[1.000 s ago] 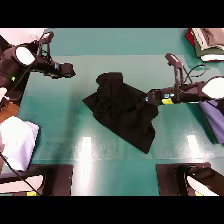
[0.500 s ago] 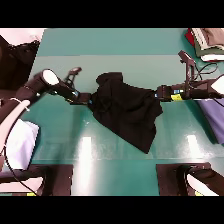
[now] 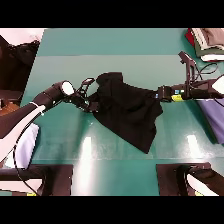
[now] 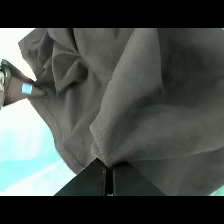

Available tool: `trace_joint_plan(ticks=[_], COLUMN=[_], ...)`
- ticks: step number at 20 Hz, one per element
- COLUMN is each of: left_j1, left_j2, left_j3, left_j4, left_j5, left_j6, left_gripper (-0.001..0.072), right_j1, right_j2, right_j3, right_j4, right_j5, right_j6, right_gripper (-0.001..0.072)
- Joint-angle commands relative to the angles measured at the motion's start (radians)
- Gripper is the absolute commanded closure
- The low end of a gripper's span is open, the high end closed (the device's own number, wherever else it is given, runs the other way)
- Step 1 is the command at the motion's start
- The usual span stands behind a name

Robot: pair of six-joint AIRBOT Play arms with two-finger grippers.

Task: Fold the shirts.

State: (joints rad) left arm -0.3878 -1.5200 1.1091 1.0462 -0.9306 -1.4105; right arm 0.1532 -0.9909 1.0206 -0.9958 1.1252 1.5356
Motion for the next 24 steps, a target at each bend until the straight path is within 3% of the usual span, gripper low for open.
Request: trace_joint_plan(ticks=[1, 4, 9, 10, 11, 12, 13, 14, 18, 19, 21, 24], left_j1=[0.023, 0.136, 0.282, 0.283, 0.283, 0.283, 0.284, 0.288, 0.371, 0.390, 0.410, 0.410], left_j2=[-0.006, -0.006, -0.006, -0.006, -0.006, -0.006, -0.006, -0.006, -0.002, 0.009, 0.067, 0.216], left_j3=[0.058, 0.225, 0.515, 0.550, 0.572, 0.588, 0.599, 0.604, 0.581, 0.534, 0.372, 0.047], left_j4=[0.117, 0.311, 0.308, 0.308, 0.308, 0.309, 0.324, 0.354, 0.363, 0.359, 0.348, 0.225], left_j5=[-0.008, -0.108, -0.110, -0.112, -0.121, -0.149, -0.186, -0.231, -0.524, -0.568, -0.562, -0.435], left_j6=[0.011, -0.040, -0.037, -0.036, -0.037, -0.034, -0.020, -0.022, -0.041, -0.045, -0.059, -0.059], left_gripper=[0.0686, 0.0686, 0.0682, 0.0439, 0.0149, 0.0096, 0.0096, 0.0096, 0.0101, 0.0243, 0.0271, 0.0270], right_j1=[0.027, 0.147, 0.328, 0.337, 0.337, 0.332, 0.321, 0.302, 0.197, 0.171, 0.115, 0.057], right_j2=[0.001, 0.000, -0.001, -0.006, -0.016, -0.031, -0.043, -0.053, -0.041, -0.031, -0.005, 0.028], right_j3=[-0.001, -0.001, -0.001, 0.000, 0.000, 0.000, 0.000, 0.000, -0.001, -0.001, -0.001, -0.001], right_j4=[0.006, 0.006, 0.006, 0.006, 0.007, 0.006, 0.006, 0.006, -0.002, -0.001, -0.002, -0.003], right_j5=[0.064, 0.031, -0.261, -0.287, -0.288, -0.276, -0.256, -0.229, -0.145, -0.148, -0.149, -0.149], right_j6=[0.004, 0.036, 0.090, 0.091, 0.091, 0.090, 0.090, 0.090, 0.090, 0.090, 0.090, 0.086], right_gripper=[0.0687, 0.0687, 0.0685, 0.0682, 0.0562, 0.0317, 0.0151, 0.0120, 0.0121, 0.0121, 0.0121, 0.0122])
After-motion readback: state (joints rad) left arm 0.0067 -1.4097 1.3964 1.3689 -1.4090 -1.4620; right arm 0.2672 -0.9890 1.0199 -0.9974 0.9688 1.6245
